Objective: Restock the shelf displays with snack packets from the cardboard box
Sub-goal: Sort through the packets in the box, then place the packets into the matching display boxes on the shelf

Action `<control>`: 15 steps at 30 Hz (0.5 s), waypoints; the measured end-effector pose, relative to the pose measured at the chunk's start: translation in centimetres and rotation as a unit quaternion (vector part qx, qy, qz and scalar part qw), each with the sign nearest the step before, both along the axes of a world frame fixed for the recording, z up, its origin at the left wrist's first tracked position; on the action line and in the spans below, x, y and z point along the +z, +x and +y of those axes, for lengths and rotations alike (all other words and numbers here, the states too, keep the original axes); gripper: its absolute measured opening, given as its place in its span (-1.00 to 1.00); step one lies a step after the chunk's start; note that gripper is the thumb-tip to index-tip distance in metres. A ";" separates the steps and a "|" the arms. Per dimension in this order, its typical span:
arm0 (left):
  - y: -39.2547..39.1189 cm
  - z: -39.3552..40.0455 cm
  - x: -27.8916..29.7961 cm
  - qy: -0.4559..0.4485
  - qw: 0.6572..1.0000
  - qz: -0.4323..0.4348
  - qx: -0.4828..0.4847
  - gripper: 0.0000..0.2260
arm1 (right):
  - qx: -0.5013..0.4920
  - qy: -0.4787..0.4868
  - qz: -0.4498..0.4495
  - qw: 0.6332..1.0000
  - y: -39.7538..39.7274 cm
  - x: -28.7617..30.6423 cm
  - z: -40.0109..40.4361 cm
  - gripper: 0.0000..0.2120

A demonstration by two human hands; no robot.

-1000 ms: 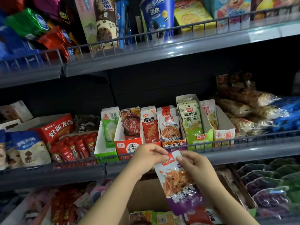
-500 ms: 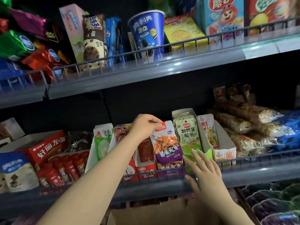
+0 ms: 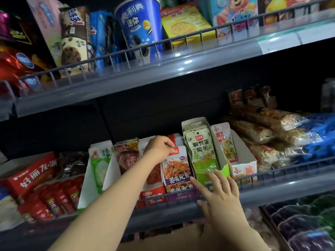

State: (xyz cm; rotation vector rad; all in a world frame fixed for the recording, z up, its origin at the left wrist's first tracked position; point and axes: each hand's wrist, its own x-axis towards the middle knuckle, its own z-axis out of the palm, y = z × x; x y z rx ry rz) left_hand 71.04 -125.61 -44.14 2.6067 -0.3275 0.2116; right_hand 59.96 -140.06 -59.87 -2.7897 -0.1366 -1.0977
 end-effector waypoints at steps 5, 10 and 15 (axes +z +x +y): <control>0.5 0.2 -1.9 0.145 0.988 -0.042 -0.019 -0.58 | 0.011 -0.002 0.010 1.000 0.1 -0.1 0.0 -0.10; 0.8 0.3 -2.6 0.245 0.965 -0.068 -0.055 -0.40 | 0.010 0.007 0.003 1.000 0.3 -0.2 0.2 -0.10; 1.9 0.0 -3.3 0.301 0.947 -0.093 -0.070 -0.29 | 0.013 0.013 -0.011 1.000 0.3 -0.4 0.1 -0.13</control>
